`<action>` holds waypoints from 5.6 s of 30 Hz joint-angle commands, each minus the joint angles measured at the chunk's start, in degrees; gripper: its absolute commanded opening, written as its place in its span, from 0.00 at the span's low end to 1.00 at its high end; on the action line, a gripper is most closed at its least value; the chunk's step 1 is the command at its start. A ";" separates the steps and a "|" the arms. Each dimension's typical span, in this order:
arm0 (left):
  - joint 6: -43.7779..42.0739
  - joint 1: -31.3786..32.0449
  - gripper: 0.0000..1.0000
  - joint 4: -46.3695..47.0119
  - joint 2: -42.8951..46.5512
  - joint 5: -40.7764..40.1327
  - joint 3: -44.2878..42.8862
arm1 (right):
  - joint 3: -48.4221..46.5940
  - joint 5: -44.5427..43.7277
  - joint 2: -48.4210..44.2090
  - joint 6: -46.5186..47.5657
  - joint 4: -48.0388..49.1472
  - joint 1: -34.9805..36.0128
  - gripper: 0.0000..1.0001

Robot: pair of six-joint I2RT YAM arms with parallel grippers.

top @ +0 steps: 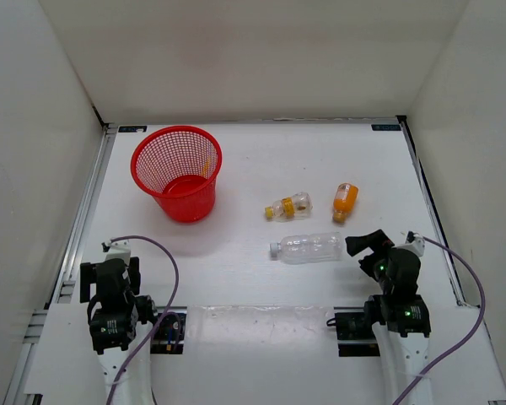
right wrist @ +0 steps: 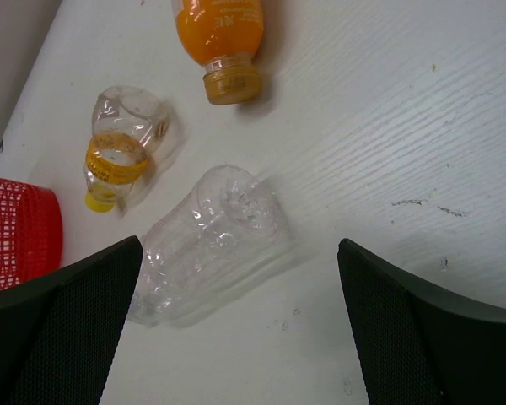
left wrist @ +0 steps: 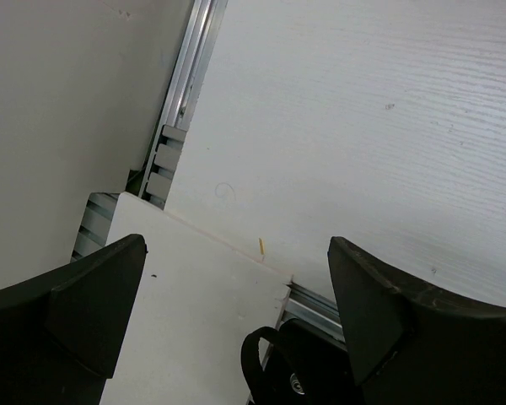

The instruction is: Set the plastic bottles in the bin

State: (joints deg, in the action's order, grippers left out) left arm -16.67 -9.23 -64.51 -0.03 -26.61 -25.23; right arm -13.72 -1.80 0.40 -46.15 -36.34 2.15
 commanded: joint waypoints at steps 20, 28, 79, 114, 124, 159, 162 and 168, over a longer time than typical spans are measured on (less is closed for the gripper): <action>0.76 0.18 1.00 0.53 -13.93 2.00 -16.86 | -56.93 -1.26 85.24 20.50 3.64 -0.75 1.00; 0.76 0.18 1.00 -0.09 -11.92 0.77 -17.48 | -67.60 -10.43 101.72 21.88 -4.28 1.88 1.00; -2.75 0.18 1.00 2.81 -17.10 2.87 -21.86 | -117.15 -1.98 125.56 29.27 41.35 50.32 0.94; -8.81 48.24 1.00 3.76 -102.97 21.69 -99.67 | -31.82 -18.05 41.09 14.08 9.99 13.41 0.99; -12.43 57.84 1.00 11.50 -120.01 26.71 -96.41 | -26.19 -23.50 31.60 13.46 -0.13 9.18 0.99; -8.30 56.79 0.14 14.15 -129.98 26.45 -101.04 | -28.91 -21.41 29.65 20.04 -4.53 9.18 0.99; -6.98 56.08 0.13 14.15 -124.10 21.88 -106.31 | -28.91 -13.27 30.26 25.57 -1.90 9.18 0.99; -9.16 52.14 0.16 22.31 -104.96 5.80 -101.97 | -31.19 -2.43 39.92 29.01 -1.90 9.18 0.99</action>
State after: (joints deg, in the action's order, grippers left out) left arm -24.82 45.76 -48.64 -122.34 -9.74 -126.96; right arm -41.43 -12.23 36.29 -20.64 -39.99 11.57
